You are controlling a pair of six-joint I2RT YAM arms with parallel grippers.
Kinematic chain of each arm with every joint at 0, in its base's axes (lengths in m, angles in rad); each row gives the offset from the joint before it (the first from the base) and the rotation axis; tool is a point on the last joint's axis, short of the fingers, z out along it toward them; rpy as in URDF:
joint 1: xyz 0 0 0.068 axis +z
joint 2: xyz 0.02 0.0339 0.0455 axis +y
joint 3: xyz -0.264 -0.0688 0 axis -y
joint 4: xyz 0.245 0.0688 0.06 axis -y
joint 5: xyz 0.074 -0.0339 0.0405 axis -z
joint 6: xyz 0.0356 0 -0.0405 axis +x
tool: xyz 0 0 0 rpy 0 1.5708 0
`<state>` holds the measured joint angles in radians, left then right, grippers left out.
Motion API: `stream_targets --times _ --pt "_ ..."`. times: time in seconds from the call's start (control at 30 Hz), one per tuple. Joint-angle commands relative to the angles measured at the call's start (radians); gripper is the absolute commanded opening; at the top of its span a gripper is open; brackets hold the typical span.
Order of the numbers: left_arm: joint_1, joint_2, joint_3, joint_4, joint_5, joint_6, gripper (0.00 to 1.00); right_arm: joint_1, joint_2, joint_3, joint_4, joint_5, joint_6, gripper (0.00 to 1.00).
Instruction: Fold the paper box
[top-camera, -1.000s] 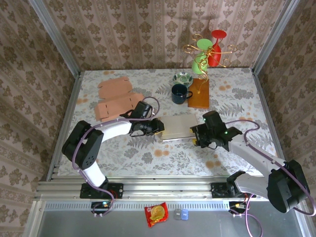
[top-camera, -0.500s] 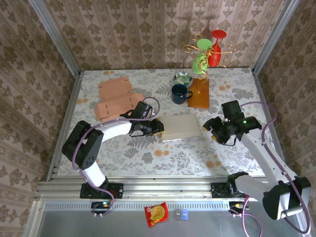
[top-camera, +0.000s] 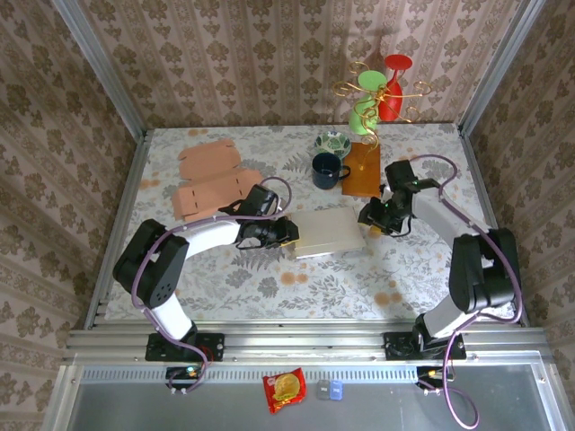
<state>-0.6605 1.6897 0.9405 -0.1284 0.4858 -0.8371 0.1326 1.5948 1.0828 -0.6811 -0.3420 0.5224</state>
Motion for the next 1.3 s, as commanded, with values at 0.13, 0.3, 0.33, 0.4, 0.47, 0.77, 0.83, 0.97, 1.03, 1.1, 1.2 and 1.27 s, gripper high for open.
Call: stream_targets --times 0.13,0.3,0.33,0.4,0.47,0.77,0.83,0.97,1.03,1.1,1.2,1.27 --pt "-0.004 0.024 0.026 -0.016 -0.006 0.017 0.24 0.008 0.053 0.015 0.025 -0.051 -0.078 0.33" --pt "-0.004 0.028 0.024 -0.014 -0.004 0.015 0.24 0.032 0.080 0.010 0.040 -0.066 -0.070 0.32" --pt "-0.004 0.027 0.026 -0.014 -0.004 0.015 0.24 0.036 0.084 0.009 0.044 -0.070 -0.067 0.32" --pt "-0.004 0.027 0.025 -0.014 -0.003 0.014 0.24 0.045 0.095 0.009 0.045 -0.074 -0.065 0.32" --pt "-0.003 0.028 0.028 -0.015 -0.003 0.013 0.24 0.053 0.106 0.014 0.032 -0.063 -0.065 0.32" --pt "-0.004 0.030 0.019 -0.010 0.003 0.011 0.20 0.059 0.099 -0.007 0.043 -0.056 -0.055 0.29" --pt "-0.005 0.030 0.016 -0.010 0.004 0.011 0.19 0.064 0.098 -0.013 0.043 -0.049 -0.052 0.26" --pt "-0.004 0.028 0.015 -0.027 -0.007 0.014 0.19 0.065 0.091 -0.031 0.039 -0.039 -0.048 0.22" --pt "-0.005 0.026 0.019 -0.057 -0.019 0.022 0.19 0.067 0.084 -0.036 0.031 -0.023 -0.050 0.22" --pt "-0.005 0.021 0.027 -0.092 -0.037 0.033 0.23 0.066 0.075 -0.038 0.023 -0.009 -0.057 0.23" --pt "-0.005 0.003 0.037 -0.119 -0.057 0.048 0.27 0.068 0.055 -0.035 0.010 0.015 -0.069 0.27" --pt "-0.005 -0.003 0.049 -0.139 -0.064 0.060 0.28 0.067 0.041 -0.030 0.000 0.028 -0.078 0.30"
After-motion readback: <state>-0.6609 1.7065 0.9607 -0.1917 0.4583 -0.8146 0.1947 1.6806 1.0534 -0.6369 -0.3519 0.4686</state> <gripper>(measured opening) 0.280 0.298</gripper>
